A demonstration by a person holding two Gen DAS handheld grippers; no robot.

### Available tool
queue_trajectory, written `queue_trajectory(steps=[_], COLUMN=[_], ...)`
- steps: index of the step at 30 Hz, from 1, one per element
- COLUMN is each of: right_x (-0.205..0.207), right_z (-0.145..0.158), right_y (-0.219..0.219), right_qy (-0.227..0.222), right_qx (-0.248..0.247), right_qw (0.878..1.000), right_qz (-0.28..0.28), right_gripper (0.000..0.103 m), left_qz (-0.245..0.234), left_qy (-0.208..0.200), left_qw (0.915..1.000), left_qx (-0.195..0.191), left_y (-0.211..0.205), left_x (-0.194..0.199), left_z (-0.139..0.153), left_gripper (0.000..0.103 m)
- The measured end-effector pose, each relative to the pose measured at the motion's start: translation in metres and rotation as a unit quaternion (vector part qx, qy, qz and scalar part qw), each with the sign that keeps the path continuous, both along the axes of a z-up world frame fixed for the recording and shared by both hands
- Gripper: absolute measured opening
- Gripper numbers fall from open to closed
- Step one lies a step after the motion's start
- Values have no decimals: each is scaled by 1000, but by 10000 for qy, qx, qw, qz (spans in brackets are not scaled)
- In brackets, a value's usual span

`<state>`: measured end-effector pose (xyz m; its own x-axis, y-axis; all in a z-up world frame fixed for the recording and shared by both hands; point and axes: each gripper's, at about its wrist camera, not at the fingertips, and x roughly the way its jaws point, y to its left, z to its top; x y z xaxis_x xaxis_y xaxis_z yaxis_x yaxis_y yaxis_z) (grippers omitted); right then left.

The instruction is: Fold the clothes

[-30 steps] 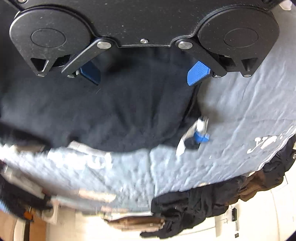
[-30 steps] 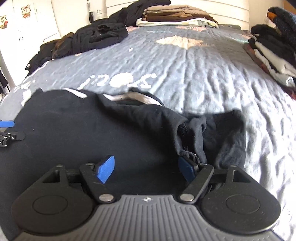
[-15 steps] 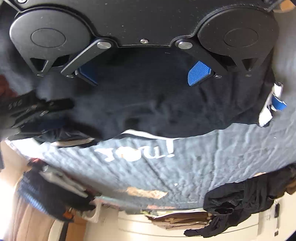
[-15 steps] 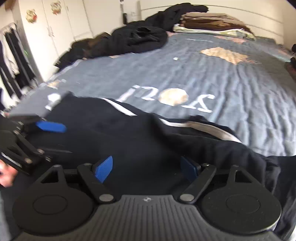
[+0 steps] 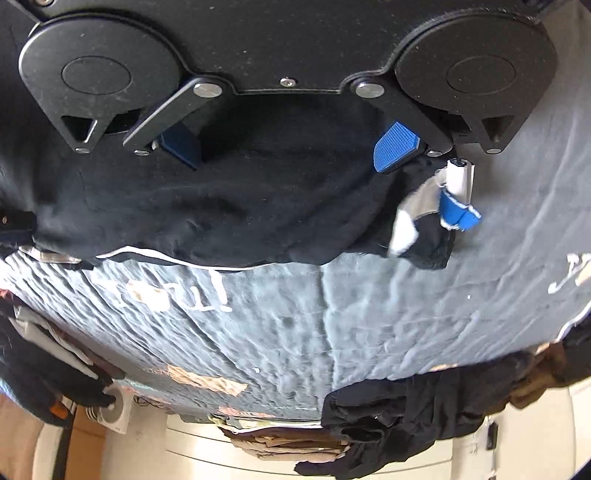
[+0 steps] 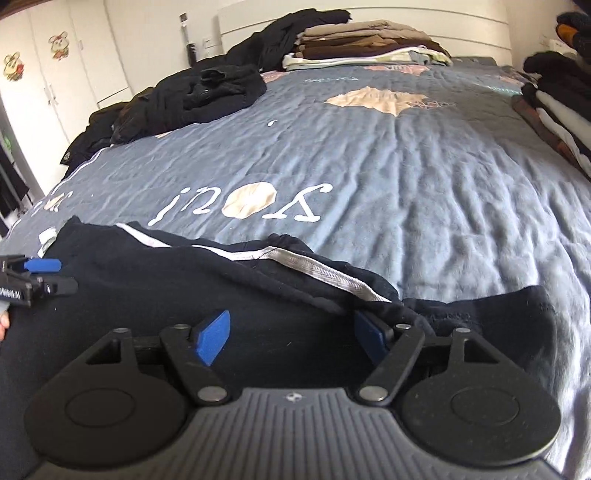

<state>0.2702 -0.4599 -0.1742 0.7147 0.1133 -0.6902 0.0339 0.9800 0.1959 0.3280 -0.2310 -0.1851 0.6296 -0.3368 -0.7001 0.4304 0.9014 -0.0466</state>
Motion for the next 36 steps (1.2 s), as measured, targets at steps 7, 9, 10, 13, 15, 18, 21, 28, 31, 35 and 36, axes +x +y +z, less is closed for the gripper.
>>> queue_trajectory(steps=[7, 9, 10, 13, 15, 18, 21, 28, 31, 35, 36], right_x=[-1, 4, 8, 15, 17, 16, 15, 11, 7, 2, 0], right_z=[33, 28, 23, 3, -7, -9, -8, -7, -5, 4, 10], right_y=[16, 25, 31, 41, 34, 15, 2, -6, -11, -14, -16], right_qy=[-470, -549, -503, -312, -231, -264, -210, -116, -61, 5, -8], right_qx=[251, 338, 286, 51, -21, 130, -3, -234, -236, -78, 47], right_qw=[9985, 9977, 9980, 9990, 9994, 9995, 9998, 9996, 9994, 9997, 9997], right_qz=[149, 217, 252, 327, 246, 110, -68, 87, 229, 229, 225], right_gripper=[78, 79, 79, 79, 79, 76, 75, 63, 61, 65, 69], left_qz=[-596, -703, -723, -572, -422, -157, 17, -353, -467, -96, -3], left_qy=[-140, -82, -25, 147, 45, -58, -33, -128, -144, -42, 51], left_qw=[9955, 9959, 9959, 9973, 9988, 9999, 10000, 9991, 9985, 9992, 9997], left_qx=[-717, -567, -541, -425, -228, -17, -13, 220, 266, 376, 257], left_y=[-33, -52, -60, -74, -72, -61, -39, -29, -18, -5, 0], left_x=[-7, -2, 2, 16, 20, 29, 40, 39, 35, 29, 26], left_z=[28, 20, 14, -7, -15, -20, -19, -15, -13, -1, 5], left_gripper=[102, 102, 102, 102, 102, 103, 103, 98, 91, 97, 97])
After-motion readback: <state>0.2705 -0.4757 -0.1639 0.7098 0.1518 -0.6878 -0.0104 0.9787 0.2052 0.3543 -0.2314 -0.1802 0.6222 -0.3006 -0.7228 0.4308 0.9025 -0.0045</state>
